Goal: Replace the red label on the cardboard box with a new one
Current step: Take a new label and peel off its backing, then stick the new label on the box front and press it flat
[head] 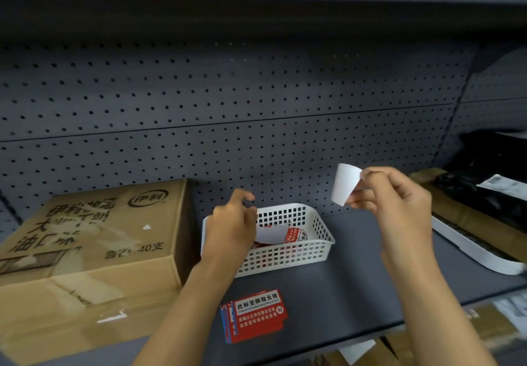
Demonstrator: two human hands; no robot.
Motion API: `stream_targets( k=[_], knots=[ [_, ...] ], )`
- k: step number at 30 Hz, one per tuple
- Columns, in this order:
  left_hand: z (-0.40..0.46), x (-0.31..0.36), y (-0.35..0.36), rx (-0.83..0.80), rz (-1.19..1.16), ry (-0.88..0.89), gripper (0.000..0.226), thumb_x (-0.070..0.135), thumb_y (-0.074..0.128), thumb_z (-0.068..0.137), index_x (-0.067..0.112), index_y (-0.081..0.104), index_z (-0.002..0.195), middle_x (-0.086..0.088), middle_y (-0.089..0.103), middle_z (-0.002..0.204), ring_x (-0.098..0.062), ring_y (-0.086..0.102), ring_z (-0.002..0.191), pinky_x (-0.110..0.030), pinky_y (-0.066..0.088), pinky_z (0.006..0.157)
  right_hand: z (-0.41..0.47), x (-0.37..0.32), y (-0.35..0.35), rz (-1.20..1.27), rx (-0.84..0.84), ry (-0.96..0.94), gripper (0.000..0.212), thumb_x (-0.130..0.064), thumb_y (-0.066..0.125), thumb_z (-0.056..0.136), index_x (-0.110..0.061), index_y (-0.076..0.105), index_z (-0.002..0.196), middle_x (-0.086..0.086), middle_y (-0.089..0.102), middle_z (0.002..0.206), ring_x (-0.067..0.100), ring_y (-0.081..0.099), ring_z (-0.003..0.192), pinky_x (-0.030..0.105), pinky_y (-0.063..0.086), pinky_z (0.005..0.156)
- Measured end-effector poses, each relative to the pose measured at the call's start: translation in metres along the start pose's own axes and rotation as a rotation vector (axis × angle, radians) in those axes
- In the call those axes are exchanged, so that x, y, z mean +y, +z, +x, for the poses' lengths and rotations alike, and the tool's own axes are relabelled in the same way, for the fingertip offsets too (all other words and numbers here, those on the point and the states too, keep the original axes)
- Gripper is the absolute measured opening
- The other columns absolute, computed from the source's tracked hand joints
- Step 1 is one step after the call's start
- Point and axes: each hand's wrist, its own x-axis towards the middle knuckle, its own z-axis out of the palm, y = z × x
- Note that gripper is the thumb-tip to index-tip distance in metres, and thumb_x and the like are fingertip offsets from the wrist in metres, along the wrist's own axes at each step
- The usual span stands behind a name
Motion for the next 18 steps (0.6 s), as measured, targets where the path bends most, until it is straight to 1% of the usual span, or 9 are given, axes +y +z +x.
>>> stream_targets(
  k=[2,3,4,6,9,10,13,15,18],
  knots=[
    [-0.005,0.006,0.0,0.045,-0.037,0.079,0.02,0.02,0.053,0.1,0.023,0.064,0.117,0.006,0.067,0.069,-0.01,0.064,0.063,-0.023,0.052,0.06,-0.001,0.003,0.001,-0.02,-0.017,0.0,0.031,-0.001,0.058,0.09,-0.02,0.069,0.068,-0.012,0.067,0.052,0.008,0.064,0.05,0.017,0.052,0.055],
    [-0.008,0.013,-0.002,0.071,-0.097,0.138,0.018,0.019,0.055,0.099,0.024,0.067,0.112,0.011,0.065,0.071,-0.007,0.064,0.065,-0.015,0.05,0.061,-0.001,0.004,0.003,-0.031,-0.032,0.001,0.031,0.0,0.058,0.089,-0.019,0.069,0.068,-0.011,0.067,0.051,0.006,0.065,0.05,0.016,0.052,0.055],
    [-0.012,0.022,-0.006,0.094,-0.171,0.203,0.017,0.018,0.059,0.098,0.024,0.069,0.109,0.014,0.066,0.077,-0.005,0.066,0.074,-0.013,0.051,0.066,-0.002,0.006,0.006,-0.049,-0.048,-0.002,0.031,0.0,0.058,0.088,-0.02,0.07,0.067,-0.01,0.068,0.052,0.006,0.065,0.051,0.016,0.053,0.056],
    [-0.021,0.039,-0.014,0.101,-0.304,0.305,0.017,0.021,0.065,0.095,0.026,0.073,0.11,0.013,0.069,0.093,-0.004,0.067,0.09,-0.013,0.053,0.078,-0.005,0.009,0.014,-0.103,-0.084,-0.019,0.032,-0.003,0.061,0.086,-0.025,0.072,0.065,-0.007,0.072,0.056,0.007,0.069,0.055,0.02,0.057,0.06],
    [-0.035,0.058,-0.027,0.032,-0.364,0.381,0.028,0.029,0.069,0.092,0.03,0.071,0.119,0.016,0.07,0.106,-0.003,0.066,0.103,-0.013,0.05,0.089,-0.012,0.012,0.029,-0.168,-0.133,-0.072,0.026,-0.008,0.065,0.085,-0.027,0.075,0.07,-0.004,0.077,0.067,0.016,0.075,0.067,0.031,0.062,0.069],
    [-0.038,0.06,-0.032,0.019,-0.362,0.392,0.032,0.03,0.07,0.091,0.03,0.07,0.122,0.017,0.071,0.108,-0.003,0.066,0.106,-0.014,0.05,0.091,-0.015,0.011,0.034,-0.172,-0.149,-0.091,0.025,-0.009,0.065,0.084,-0.028,0.076,0.071,-0.004,0.077,0.069,0.016,0.076,0.069,0.03,0.062,0.069],
    [-0.043,0.059,-0.041,0.046,-0.363,0.374,0.037,0.024,0.073,0.088,0.032,0.07,0.123,0.017,0.074,0.108,-0.001,0.068,0.105,-0.018,0.052,0.092,-0.022,0.009,0.047,-0.166,-0.205,-0.14,0.025,-0.007,0.067,0.086,-0.028,0.076,0.073,-0.009,0.078,0.071,0.007,0.075,0.067,0.019,0.058,0.064],
    [-0.046,0.056,-0.047,0.097,-0.39,0.326,0.032,0.019,0.073,0.089,0.03,0.072,0.119,0.017,0.076,0.103,0.003,0.07,0.1,-0.016,0.054,0.089,-0.028,0.007,0.054,-0.174,-0.254,-0.173,0.021,-0.008,0.07,0.088,-0.025,0.078,0.079,-0.009,0.079,0.074,0.004,0.076,0.069,0.019,0.059,0.067],
    [-0.048,0.05,-0.059,0.183,-0.503,0.223,0.022,0.017,0.072,0.091,0.025,0.076,0.111,0.017,0.078,0.094,0.004,0.073,0.089,-0.015,0.055,0.083,-0.036,0.003,0.062,-0.209,-0.335,-0.209,0.015,-0.018,0.07,0.092,-0.027,0.08,0.085,-0.012,0.08,0.079,0.004,0.076,0.077,0.02,0.059,0.072]
  ],
)
